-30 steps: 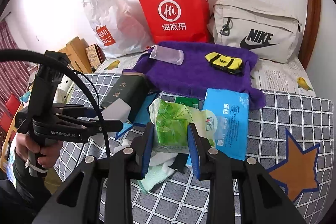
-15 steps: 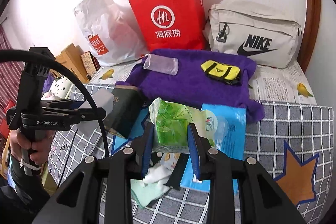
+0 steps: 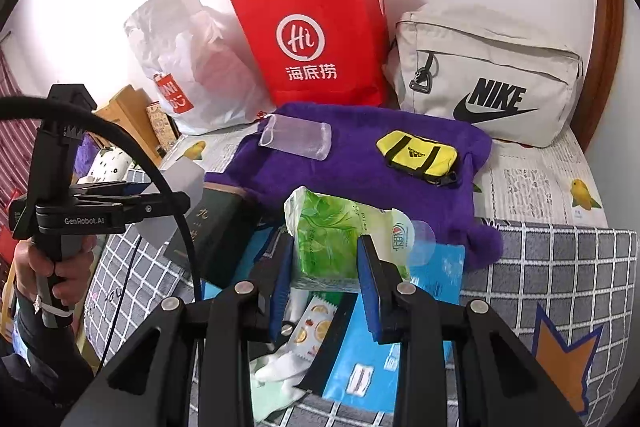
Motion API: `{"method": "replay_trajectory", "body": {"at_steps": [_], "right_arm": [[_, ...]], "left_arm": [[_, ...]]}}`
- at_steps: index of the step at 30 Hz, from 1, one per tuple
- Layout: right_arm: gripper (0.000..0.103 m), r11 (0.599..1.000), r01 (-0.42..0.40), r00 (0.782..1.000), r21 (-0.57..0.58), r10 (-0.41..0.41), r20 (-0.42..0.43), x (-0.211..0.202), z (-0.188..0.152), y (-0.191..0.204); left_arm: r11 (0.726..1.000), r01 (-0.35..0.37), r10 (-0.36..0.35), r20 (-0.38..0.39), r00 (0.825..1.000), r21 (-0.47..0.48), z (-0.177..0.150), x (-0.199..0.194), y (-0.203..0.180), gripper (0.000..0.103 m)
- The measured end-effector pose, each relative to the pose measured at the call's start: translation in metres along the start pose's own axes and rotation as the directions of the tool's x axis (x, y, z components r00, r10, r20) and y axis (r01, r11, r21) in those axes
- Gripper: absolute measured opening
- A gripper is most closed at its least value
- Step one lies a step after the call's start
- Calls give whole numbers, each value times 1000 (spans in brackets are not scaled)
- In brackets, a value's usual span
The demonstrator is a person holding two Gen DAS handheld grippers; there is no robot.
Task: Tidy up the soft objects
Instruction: 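Place the green pack on the towel and open the right tool while the left carries the white pad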
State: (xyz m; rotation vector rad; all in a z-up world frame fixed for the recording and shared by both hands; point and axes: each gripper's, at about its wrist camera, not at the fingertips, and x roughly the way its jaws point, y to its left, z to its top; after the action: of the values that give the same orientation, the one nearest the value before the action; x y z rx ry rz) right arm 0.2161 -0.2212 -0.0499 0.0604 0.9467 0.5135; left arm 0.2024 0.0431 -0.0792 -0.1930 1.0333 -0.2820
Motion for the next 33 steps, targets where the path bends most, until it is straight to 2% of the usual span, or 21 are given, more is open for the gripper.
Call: {"method": "replay_trajectory", "body": {"at_steps": [5, 16, 21, 33], "right_arm": [[32, 1000, 2, 1000, 17, -2, -19, 17, 19, -11], [32, 993, 93, 993, 71, -87, -78, 73, 53, -44], [32, 990, 115, 985, 81, -104, -135, 103, 52, -52], [32, 978, 200, 960, 56, -184, -211, 142, 41, -66]], "left_arm": [[1000, -24, 24, 1, 1000, 11, 14, 8, 4, 62], [999, -41, 41, -10, 999, 26, 51, 34, 18, 62], [999, -36, 37, -22, 999, 26, 61, 41, 25, 62], [999, -24, 26, -37, 999, 43, 78, 60, 29, 62]]}}
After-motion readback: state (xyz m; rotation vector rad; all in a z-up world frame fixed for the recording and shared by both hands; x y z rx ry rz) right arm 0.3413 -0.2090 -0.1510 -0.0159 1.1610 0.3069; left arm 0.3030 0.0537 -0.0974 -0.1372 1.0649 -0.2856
